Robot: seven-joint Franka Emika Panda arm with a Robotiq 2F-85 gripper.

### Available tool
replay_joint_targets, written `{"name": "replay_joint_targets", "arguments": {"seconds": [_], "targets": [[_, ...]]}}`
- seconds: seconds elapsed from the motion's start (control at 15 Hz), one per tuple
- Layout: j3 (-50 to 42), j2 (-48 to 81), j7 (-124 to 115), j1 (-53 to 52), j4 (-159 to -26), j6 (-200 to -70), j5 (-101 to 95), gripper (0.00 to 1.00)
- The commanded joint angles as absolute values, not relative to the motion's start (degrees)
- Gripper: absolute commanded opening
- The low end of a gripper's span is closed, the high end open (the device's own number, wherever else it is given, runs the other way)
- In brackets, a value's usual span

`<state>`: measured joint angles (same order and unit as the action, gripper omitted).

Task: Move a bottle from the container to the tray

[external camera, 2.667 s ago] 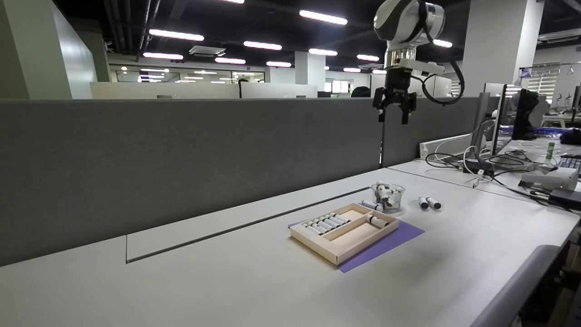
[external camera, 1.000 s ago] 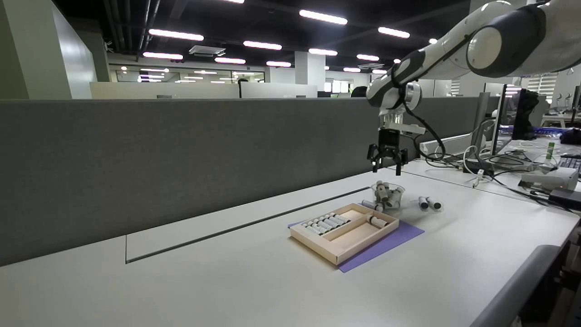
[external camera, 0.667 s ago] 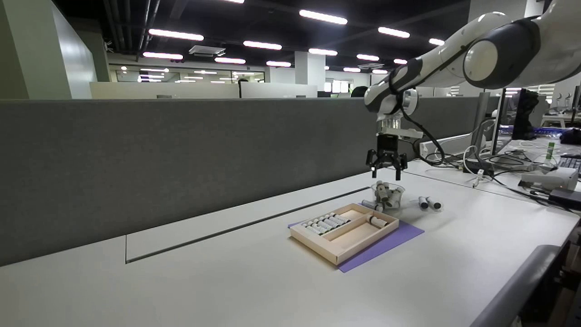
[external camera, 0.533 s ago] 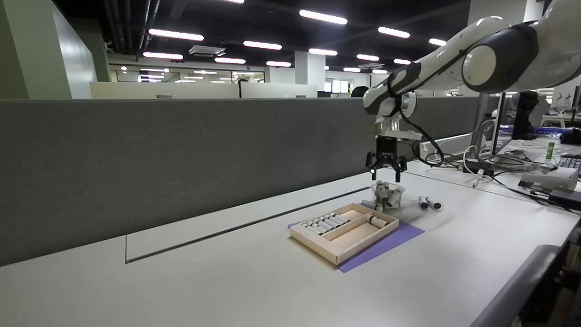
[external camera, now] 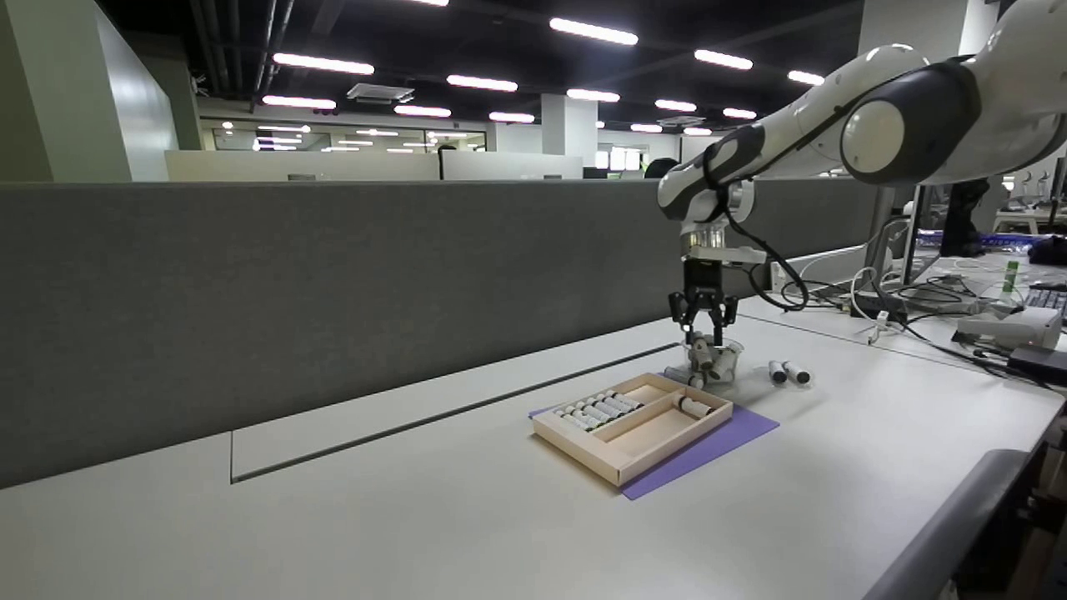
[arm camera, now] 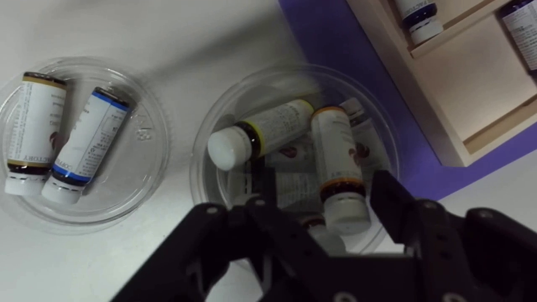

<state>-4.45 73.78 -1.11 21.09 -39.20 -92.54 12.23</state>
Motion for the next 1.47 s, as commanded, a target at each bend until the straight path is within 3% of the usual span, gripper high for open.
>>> {"name": "replay_joint_targets", "arguments": {"seconds": [0.0, 0.27, 0.4, 0.93, 1.4], "targets": [[-5.1, 75.1, -4.0, 20.7, -34.9, -90.1, 11.7, 0.27], [-4.9, 74.3, -5.1, 20.7, -34.2, -88.1, 12.0, 0.0], [-4.6, 73.1, -5.5, 20.7, -33.5, -86.1, 12.4, 0.05], [-1.5, 66.4, -2.7, 19.3, -30.3, -77.3, 14.2, 0.05], [0.0, 69.1, 0.4, 12.1, -30.9, -73.2, 12.4, 0.05]]}}
